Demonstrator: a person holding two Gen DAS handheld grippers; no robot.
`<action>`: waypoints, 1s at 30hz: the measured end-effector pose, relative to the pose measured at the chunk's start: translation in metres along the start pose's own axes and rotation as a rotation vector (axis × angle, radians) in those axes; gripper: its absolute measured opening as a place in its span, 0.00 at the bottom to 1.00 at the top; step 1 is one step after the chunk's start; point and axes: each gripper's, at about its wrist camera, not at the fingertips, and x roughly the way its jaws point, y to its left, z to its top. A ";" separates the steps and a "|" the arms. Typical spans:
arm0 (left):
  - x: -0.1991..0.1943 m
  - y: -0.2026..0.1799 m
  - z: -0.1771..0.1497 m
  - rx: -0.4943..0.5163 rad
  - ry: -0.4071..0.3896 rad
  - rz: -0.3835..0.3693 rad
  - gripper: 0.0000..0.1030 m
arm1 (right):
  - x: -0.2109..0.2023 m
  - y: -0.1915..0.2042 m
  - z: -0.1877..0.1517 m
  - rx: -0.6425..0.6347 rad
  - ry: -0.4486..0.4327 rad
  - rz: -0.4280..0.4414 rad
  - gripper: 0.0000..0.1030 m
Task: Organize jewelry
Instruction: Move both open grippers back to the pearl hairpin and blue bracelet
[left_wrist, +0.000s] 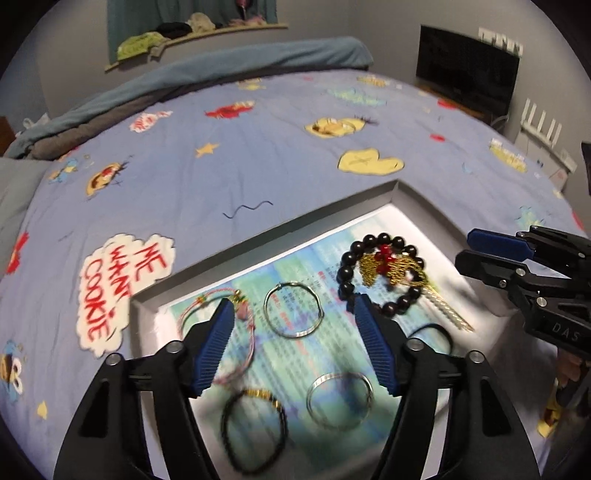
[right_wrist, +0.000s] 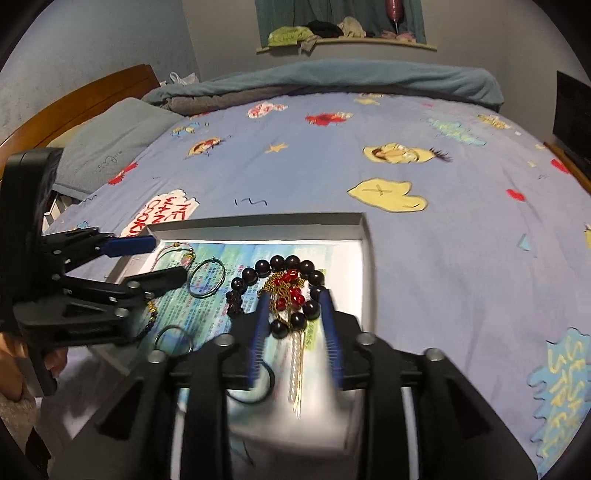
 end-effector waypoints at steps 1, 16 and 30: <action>-0.006 0.001 -0.003 -0.011 -0.005 -0.004 0.70 | -0.006 0.000 -0.002 -0.001 -0.008 0.000 0.39; -0.104 0.007 -0.060 -0.091 -0.109 0.086 0.89 | -0.096 0.018 -0.036 -0.059 -0.126 -0.039 0.94; -0.153 0.023 -0.148 -0.190 -0.115 0.173 0.91 | -0.136 0.035 -0.088 -0.119 -0.152 -0.090 0.94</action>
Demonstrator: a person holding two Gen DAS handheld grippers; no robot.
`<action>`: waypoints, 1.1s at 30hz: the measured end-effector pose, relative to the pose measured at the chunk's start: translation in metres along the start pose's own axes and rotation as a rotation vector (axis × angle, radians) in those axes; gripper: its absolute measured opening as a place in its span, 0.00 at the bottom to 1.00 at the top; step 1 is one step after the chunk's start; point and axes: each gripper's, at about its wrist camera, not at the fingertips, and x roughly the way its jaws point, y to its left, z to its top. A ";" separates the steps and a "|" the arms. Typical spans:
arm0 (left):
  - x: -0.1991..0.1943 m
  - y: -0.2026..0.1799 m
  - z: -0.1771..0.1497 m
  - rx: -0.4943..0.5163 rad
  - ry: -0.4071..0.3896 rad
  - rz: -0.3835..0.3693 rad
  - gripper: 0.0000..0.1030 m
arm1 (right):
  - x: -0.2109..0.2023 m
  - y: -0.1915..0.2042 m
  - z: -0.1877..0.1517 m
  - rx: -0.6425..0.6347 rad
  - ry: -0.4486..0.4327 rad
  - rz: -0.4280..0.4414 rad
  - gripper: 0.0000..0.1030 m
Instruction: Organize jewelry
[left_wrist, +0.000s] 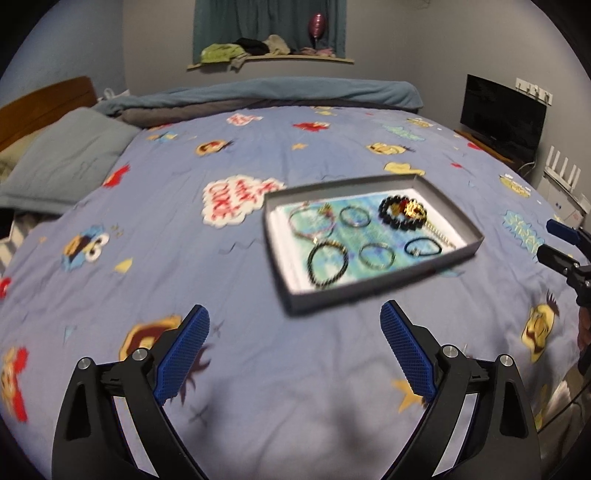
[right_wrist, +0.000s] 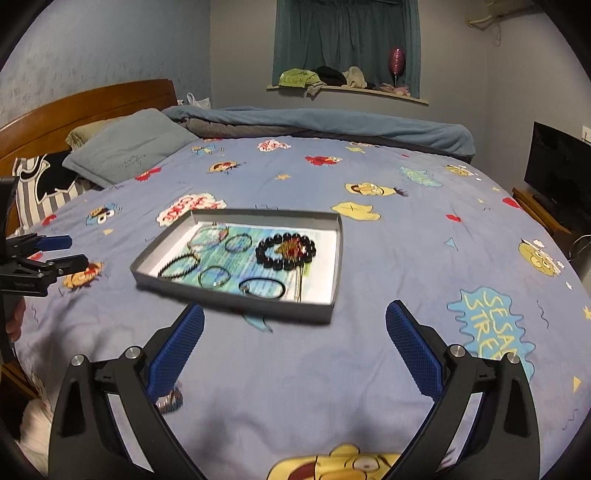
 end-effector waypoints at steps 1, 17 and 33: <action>0.000 0.002 -0.004 -0.006 0.003 0.003 0.91 | -0.001 0.001 -0.004 -0.006 0.003 -0.003 0.94; 0.009 -0.041 -0.067 -0.006 0.048 -0.105 0.91 | 0.008 0.023 -0.076 -0.052 0.100 0.061 0.94; 0.036 -0.114 -0.067 0.159 0.096 -0.234 0.51 | 0.012 0.034 -0.098 -0.086 0.137 0.109 0.94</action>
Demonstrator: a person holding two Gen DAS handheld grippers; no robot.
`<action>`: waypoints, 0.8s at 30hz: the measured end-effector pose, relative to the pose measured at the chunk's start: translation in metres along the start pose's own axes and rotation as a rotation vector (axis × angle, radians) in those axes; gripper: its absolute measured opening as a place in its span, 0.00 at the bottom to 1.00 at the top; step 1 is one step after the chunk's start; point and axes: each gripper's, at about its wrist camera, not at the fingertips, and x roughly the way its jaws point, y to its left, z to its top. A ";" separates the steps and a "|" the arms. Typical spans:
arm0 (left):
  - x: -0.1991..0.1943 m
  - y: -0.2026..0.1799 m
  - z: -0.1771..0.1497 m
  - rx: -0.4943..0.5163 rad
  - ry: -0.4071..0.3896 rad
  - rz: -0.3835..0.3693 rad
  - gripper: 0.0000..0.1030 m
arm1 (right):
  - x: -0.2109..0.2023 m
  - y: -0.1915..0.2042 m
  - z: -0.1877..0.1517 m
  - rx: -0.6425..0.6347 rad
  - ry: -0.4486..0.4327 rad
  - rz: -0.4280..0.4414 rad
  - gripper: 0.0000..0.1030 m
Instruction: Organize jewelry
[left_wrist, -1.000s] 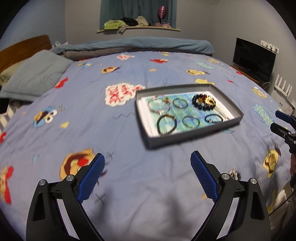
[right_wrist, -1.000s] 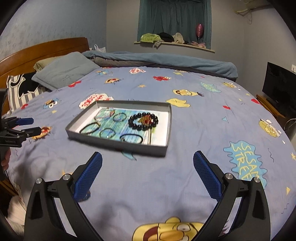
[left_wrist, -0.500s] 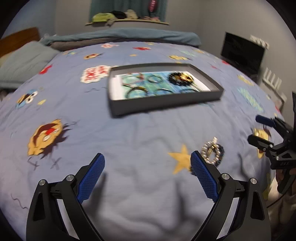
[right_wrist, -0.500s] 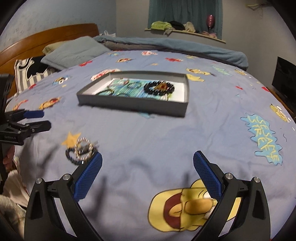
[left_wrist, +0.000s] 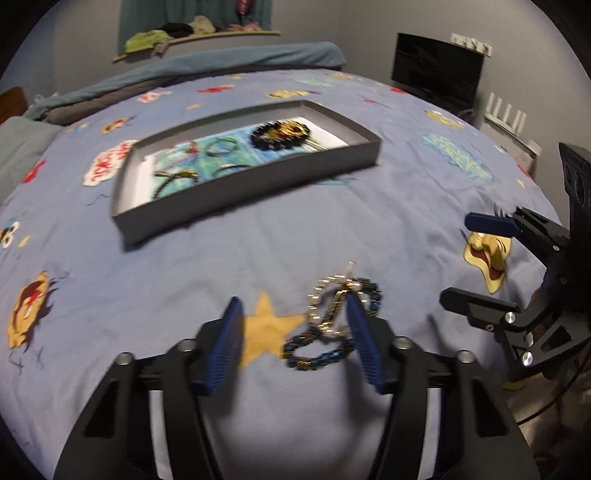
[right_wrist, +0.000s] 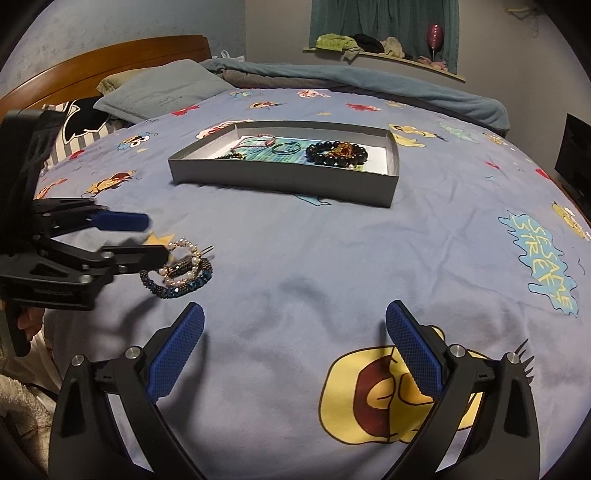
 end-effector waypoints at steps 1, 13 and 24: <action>0.002 -0.002 0.001 0.001 0.006 -0.014 0.50 | 0.000 0.001 0.000 -0.003 0.000 0.002 0.94; 0.005 -0.003 0.001 -0.007 0.019 -0.080 0.08 | 0.001 0.006 -0.001 -0.025 0.000 0.005 0.94; -0.026 0.025 0.004 -0.066 -0.066 -0.017 0.07 | 0.004 0.020 0.006 -0.055 -0.011 0.027 0.92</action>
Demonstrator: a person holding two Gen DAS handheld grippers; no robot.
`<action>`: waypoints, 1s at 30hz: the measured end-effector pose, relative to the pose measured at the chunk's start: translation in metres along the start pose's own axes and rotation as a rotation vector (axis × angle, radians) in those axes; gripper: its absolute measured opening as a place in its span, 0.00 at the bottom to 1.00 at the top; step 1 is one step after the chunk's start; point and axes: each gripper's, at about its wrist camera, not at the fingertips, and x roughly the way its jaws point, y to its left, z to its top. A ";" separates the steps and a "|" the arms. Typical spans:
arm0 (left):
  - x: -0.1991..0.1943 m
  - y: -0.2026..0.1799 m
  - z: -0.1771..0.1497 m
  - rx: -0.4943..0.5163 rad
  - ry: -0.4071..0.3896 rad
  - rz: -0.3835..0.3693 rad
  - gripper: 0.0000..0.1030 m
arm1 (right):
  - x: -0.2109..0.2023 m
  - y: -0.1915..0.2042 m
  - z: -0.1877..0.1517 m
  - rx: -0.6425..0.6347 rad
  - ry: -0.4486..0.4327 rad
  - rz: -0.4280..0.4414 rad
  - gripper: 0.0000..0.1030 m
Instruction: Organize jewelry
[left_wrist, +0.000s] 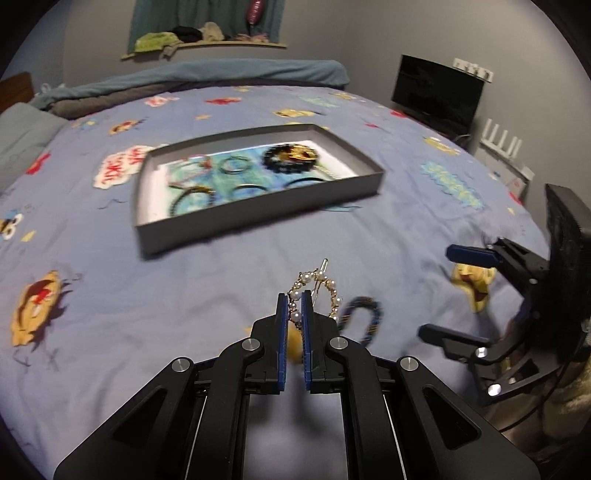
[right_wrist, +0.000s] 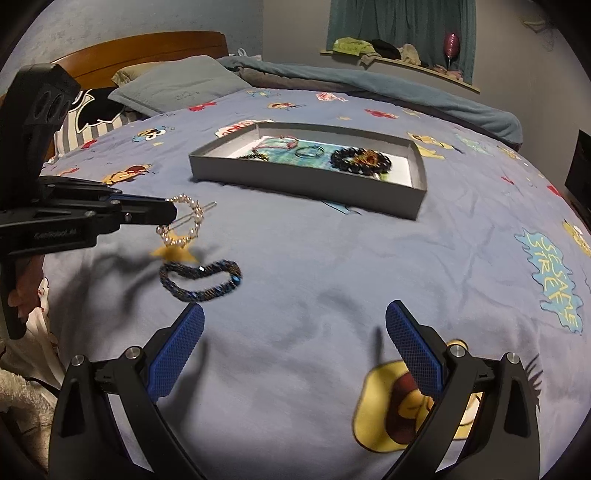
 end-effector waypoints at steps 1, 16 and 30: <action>-0.002 0.005 -0.002 -0.005 -0.001 0.021 0.07 | 0.001 0.003 0.002 -0.007 0.002 0.006 0.84; 0.010 0.043 -0.023 -0.069 0.064 0.096 0.10 | 0.024 0.030 0.018 -0.051 0.051 0.059 0.30; 0.015 0.020 -0.024 0.064 0.031 0.133 0.58 | 0.036 0.035 0.014 -0.059 0.082 0.096 0.08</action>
